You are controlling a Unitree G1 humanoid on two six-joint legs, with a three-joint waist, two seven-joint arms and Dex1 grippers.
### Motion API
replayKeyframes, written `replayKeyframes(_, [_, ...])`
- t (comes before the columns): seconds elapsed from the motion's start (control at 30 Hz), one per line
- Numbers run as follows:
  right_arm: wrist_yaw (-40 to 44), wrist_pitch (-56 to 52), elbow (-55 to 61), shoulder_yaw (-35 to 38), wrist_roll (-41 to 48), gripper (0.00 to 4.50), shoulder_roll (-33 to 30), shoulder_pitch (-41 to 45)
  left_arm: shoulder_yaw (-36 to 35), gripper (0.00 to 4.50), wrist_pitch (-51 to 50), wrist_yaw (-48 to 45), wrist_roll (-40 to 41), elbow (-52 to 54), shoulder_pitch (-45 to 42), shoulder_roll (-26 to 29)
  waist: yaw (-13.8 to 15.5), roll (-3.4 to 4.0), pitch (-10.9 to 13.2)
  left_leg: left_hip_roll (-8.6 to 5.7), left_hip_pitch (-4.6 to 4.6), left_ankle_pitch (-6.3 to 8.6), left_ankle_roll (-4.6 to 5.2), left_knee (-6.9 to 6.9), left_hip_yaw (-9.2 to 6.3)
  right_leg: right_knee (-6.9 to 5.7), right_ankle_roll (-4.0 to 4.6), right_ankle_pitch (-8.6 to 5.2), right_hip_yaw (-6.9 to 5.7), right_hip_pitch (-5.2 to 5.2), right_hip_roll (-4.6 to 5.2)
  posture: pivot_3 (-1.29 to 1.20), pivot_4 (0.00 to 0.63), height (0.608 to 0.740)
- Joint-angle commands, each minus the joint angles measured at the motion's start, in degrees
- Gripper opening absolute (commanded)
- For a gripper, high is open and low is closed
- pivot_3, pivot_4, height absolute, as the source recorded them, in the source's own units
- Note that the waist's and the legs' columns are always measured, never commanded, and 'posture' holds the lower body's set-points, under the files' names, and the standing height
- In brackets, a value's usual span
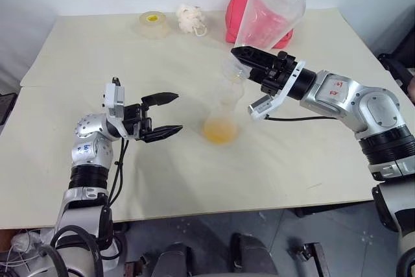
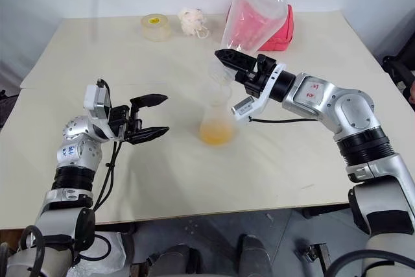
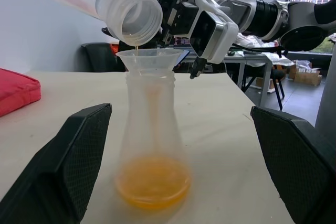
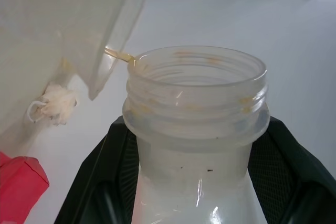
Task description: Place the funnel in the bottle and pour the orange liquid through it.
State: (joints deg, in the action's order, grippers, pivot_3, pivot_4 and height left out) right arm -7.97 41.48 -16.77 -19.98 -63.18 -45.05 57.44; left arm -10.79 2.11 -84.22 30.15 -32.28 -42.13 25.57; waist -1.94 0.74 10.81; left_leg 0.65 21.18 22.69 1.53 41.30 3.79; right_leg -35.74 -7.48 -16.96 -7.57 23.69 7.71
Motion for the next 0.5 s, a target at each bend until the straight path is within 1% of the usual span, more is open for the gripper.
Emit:
replayKeyframes(0.03, [-1.4,0.3,0.8,0.6,0.2,2.44,-1.4,1.7,-0.4,4.5,0.7,-0.2,0.3,0.4,-1.6,0.3,0.0,0.0,0.0,0.0,0.0,0.0,0.0,0.0,0.0,0.0,0.0,0.0,0.0,0.0,0.0,0.0,0.15,0.74])
replayKeyframes(0.3, [-0.4,-0.2,1.2,1.2,1.5,2.44,-1.0,0.7,0.1,4.5,3.1,0.5,-1.4,-1.2,-2.3,0.2,0.0,0.0,0.0,-0.01,0.0,0.0,0.0,0.0,0.01,0.0,0.0,0.0,0.0,0.0,0.0,0.0,0.15,0.74])
replayKeyframes(0.4, [2.5,-2.3,1.6,3.2,7.0,2.44,0.5,-1.9,0.3,4.5,5.7,1.8,-3.1,-2.7,-3.0,-0.1,0.0,-0.01,0.0,-0.02,0.0,0.0,0.0,0.01,0.02,-0.01,0.0,0.0,-0.01,-0.01,0.0,0.0,0.15,0.74])
replayKeyframes(0.5, [7.6,-5.5,3.2,5.7,15.8,2.44,2.5,-5.2,0.6,4.5,6.5,2.9,-4.0,-3.7,-3.6,-0.2,0.0,-0.02,0.0,-0.04,0.0,0.0,0.0,0.01,0.02,-0.03,0.0,0.0,-0.02,0.0,0.0,0.0,0.15,0.74])
